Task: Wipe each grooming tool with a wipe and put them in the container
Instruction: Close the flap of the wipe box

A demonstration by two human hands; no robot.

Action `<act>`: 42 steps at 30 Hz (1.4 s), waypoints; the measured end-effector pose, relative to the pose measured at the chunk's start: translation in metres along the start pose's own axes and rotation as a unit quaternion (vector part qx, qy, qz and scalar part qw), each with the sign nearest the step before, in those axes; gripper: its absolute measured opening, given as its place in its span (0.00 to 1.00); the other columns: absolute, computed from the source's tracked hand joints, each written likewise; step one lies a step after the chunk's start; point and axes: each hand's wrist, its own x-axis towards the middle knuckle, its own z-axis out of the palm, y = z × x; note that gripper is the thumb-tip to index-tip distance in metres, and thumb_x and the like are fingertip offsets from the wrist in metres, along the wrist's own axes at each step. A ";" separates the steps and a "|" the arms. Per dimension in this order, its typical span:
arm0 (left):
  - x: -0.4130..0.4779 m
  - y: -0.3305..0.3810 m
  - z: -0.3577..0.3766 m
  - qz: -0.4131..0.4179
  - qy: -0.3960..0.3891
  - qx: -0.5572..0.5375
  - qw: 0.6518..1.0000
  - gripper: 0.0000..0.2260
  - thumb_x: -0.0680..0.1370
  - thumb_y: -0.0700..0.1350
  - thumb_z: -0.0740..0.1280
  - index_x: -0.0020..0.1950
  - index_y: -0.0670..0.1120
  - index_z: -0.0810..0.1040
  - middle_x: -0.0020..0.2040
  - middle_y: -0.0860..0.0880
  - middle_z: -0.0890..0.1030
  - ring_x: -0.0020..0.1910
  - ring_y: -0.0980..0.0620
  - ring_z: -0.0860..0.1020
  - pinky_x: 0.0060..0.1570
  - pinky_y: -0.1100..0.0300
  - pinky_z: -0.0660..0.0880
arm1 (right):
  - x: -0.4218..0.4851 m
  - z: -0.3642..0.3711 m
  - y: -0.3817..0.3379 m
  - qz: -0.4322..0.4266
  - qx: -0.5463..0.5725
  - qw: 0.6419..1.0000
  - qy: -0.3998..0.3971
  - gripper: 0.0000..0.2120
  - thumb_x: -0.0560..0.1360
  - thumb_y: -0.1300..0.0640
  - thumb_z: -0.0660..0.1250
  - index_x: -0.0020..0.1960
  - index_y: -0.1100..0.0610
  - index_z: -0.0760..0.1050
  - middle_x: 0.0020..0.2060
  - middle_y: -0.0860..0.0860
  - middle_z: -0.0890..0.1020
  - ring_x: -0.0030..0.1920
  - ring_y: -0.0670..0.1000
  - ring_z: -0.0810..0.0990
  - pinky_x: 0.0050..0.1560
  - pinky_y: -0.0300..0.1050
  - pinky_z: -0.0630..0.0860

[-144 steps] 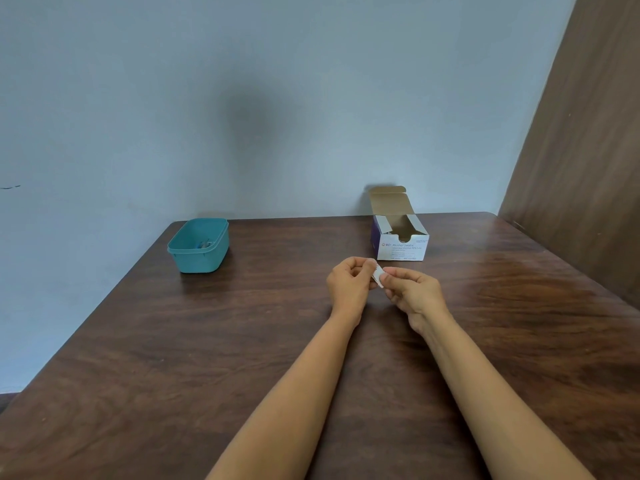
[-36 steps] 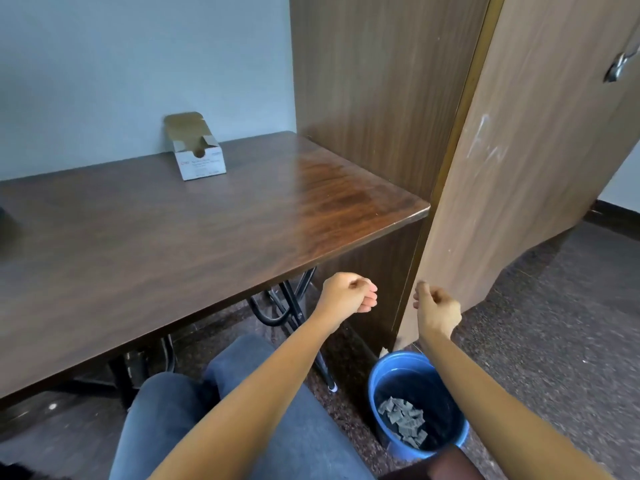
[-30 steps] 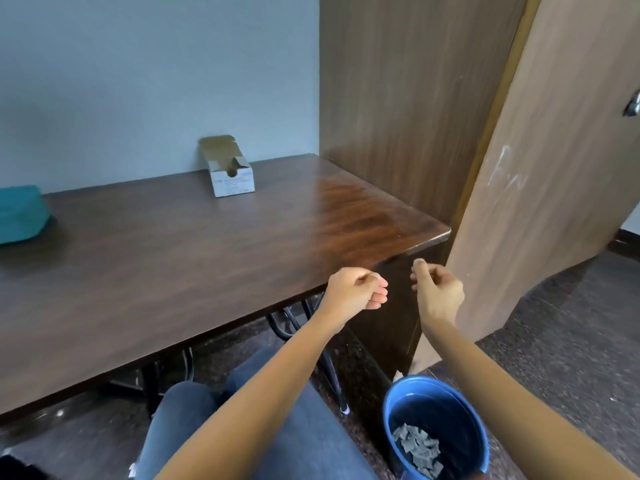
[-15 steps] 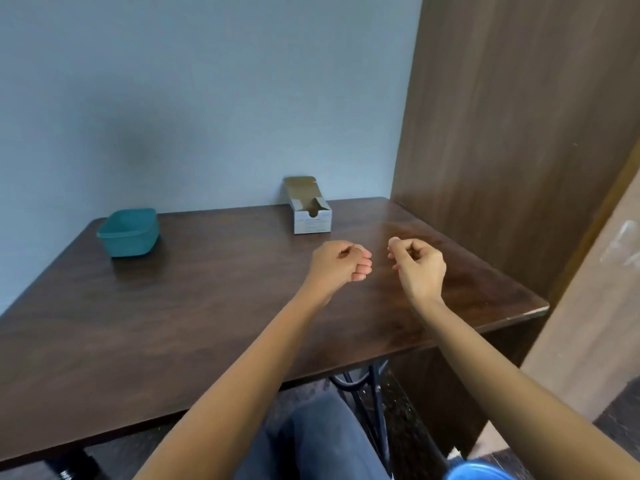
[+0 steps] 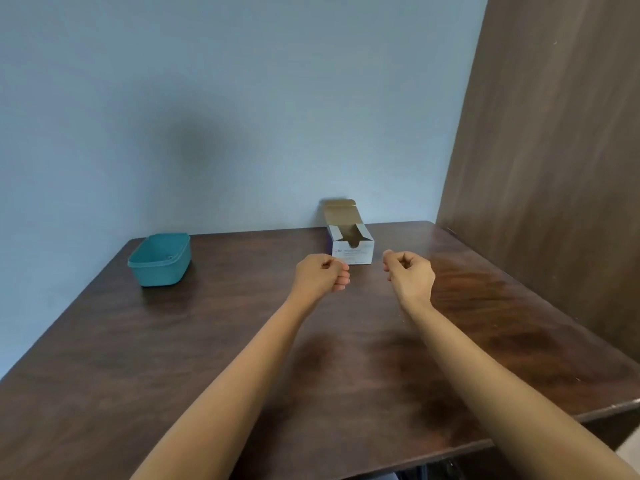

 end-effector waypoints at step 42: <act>0.117 -0.059 0.033 0.101 0.151 0.321 0.930 0.14 0.81 0.48 0.60 0.66 0.47 0.73 0.56 0.48 0.82 0.53 0.47 0.80 0.49 0.52 0.76 | 0.177 0.111 0.031 0.230 0.163 0.943 -0.176 0.16 0.81 0.56 0.55 0.38 0.57 0.73 0.35 0.52 0.81 0.29 0.49 0.76 0.31 0.39 0.71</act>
